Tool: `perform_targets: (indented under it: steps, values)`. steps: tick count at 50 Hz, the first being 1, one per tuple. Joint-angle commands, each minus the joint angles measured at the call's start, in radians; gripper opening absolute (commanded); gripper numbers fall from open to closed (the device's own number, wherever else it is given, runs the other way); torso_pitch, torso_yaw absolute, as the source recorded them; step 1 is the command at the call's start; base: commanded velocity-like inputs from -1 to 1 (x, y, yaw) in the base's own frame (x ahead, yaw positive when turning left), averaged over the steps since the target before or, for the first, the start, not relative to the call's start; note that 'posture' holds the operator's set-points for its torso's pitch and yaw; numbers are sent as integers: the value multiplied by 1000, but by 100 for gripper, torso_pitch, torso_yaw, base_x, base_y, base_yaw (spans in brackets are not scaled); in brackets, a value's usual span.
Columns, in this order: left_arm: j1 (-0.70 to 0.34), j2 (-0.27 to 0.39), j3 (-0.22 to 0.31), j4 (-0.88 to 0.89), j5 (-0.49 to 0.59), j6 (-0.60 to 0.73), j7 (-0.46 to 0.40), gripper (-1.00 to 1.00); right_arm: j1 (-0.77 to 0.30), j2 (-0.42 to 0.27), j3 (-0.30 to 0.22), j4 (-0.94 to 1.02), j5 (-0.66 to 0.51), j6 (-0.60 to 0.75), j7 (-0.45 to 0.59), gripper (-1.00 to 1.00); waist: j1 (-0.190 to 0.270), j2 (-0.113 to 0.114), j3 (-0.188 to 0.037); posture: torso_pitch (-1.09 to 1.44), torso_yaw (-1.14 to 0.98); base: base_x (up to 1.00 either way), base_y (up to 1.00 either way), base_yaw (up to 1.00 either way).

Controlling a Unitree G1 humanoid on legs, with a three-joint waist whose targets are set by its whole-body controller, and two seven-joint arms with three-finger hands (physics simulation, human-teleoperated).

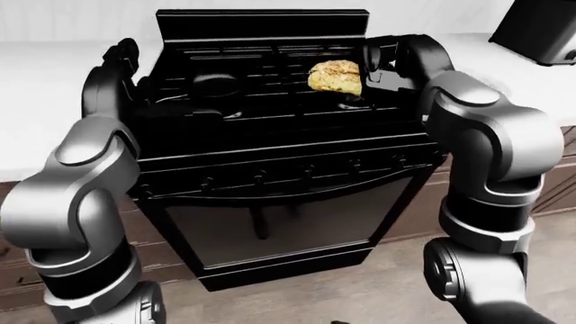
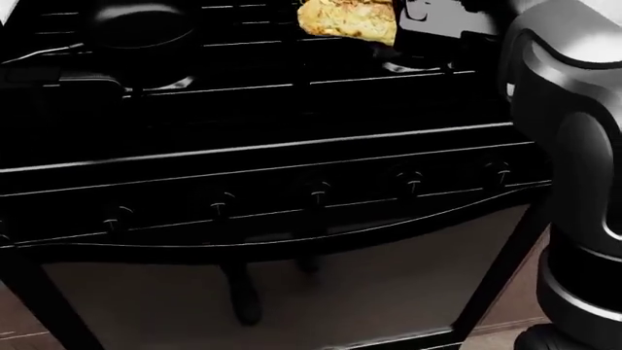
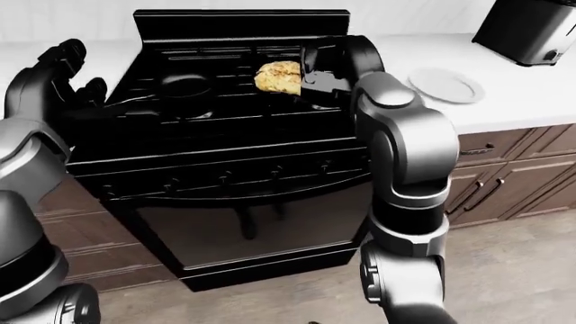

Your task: Pick the hot dog from the plate and place it in the pan.

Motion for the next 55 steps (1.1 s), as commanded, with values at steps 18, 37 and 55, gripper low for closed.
perform_targets:
  steps: [18,37,55]
  values:
    - [-32,8,1,-28,0,-40,-6,100,-39,-14,-22,-32,-13,-45,-6,-100,3,-72,-64,0,0,3,0,0]
    - [-33,9,3,-29,0,-40,-9,100,-46,-13,-17,-24,-24,-49,5,-100,-3,36,-61,0,0,18,0,0]
    - [-29,6,2,-35,0,-37,-7,100,-36,-5,-17,-28,-30,-54,8,-100,10,-65,-64,0,0,23,0,0]
